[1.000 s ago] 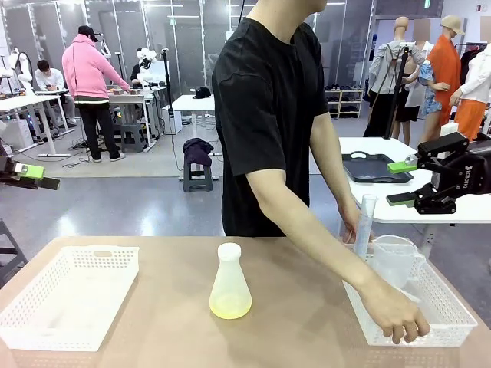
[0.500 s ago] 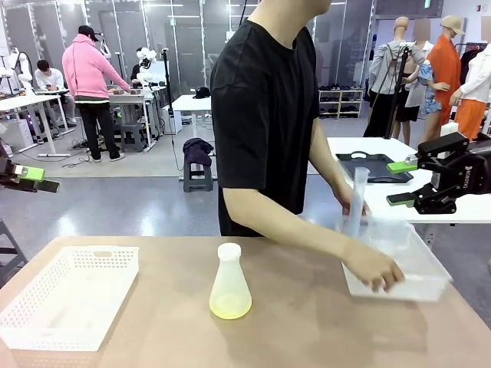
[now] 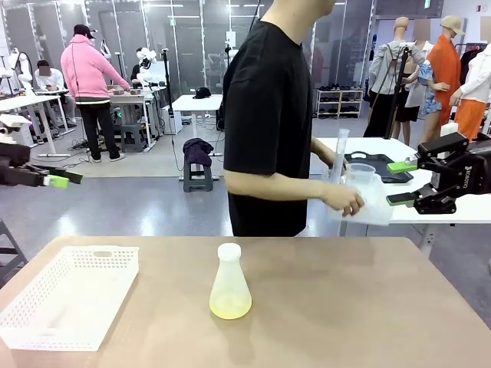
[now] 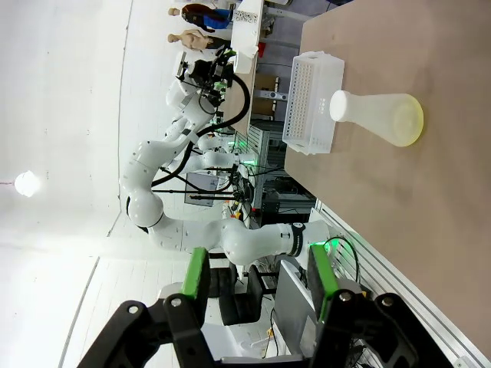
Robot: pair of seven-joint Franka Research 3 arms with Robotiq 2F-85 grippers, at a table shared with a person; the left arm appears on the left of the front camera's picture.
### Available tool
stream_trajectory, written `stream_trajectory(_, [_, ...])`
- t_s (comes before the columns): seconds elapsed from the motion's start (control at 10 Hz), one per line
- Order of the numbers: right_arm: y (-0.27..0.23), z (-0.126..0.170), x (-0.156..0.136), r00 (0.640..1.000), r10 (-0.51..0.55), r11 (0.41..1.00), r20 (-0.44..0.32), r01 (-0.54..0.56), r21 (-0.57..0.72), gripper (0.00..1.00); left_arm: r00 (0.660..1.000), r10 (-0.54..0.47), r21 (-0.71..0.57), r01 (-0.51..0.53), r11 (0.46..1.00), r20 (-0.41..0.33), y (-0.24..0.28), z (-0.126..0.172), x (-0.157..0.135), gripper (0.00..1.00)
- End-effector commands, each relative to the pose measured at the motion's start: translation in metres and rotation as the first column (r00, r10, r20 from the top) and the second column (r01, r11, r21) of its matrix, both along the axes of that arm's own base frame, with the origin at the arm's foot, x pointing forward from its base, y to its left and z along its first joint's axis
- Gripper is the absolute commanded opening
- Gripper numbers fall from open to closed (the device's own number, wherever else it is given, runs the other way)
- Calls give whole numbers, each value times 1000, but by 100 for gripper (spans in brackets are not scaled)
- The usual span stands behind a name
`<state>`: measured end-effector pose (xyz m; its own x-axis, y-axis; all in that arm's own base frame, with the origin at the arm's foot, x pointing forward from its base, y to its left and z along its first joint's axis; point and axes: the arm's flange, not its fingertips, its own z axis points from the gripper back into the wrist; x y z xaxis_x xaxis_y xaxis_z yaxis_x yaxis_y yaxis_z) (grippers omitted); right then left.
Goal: Prepare the solutions needed for the experiment.
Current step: When the human places the Big flask in the center of the table, pick up the Big flask and place it in the left Organizing basket.
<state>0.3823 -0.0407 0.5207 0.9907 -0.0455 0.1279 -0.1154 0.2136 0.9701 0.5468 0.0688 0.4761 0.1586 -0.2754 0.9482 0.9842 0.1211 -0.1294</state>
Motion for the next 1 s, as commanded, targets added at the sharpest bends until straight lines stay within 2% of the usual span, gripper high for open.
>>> stream_trajectory(0.0, [0, 1, 0, 1000, 0, 1000, 12, 0, 5, 65, 971, -210, 17, 210, 978, 112, -23, -5, 12, 100])
stream_trajectory(0.2, [0, 1, 0, 1000, 0, 1000, 12, 0, 5, 65, 916, -396, -2, 397, 918, 70, -65, -18, 13, 100])
stream_trajectory(0.4, [0, 1, 0, 1000, 0, 1000, 12, 0, 5, 65, 857, -513, 15, 513, 858, 57, -127, -30, 12, 100])
stream_trajectory(0.5, [0, 1, 0, 1000, 0, 1000, 12, 0, 5, 65, 846, -531, 20, 530, 848, 55, -150, -34, 14, 100])
stream_trajectory(0.7, [0, 1, 0, 1000, 0, 1000, 12, 0, 5, 65, 848, -527, 27, 526, 850, 59, -183, -44, 22, 100])
stream_trajectory(0.8, [0, 1, 0, 1000, 0, 1000, 12, 0, 5, 65, 857, -516, 79, 513, 855, 17, -191, -47, 26, 100])
stream_trajectory(0.9, [0, 1, 0, 1000, 0, 1000, 12, 0, 5, 65, 839, -541, 3, 542, 841, 51, -185, -44, 7, 100])
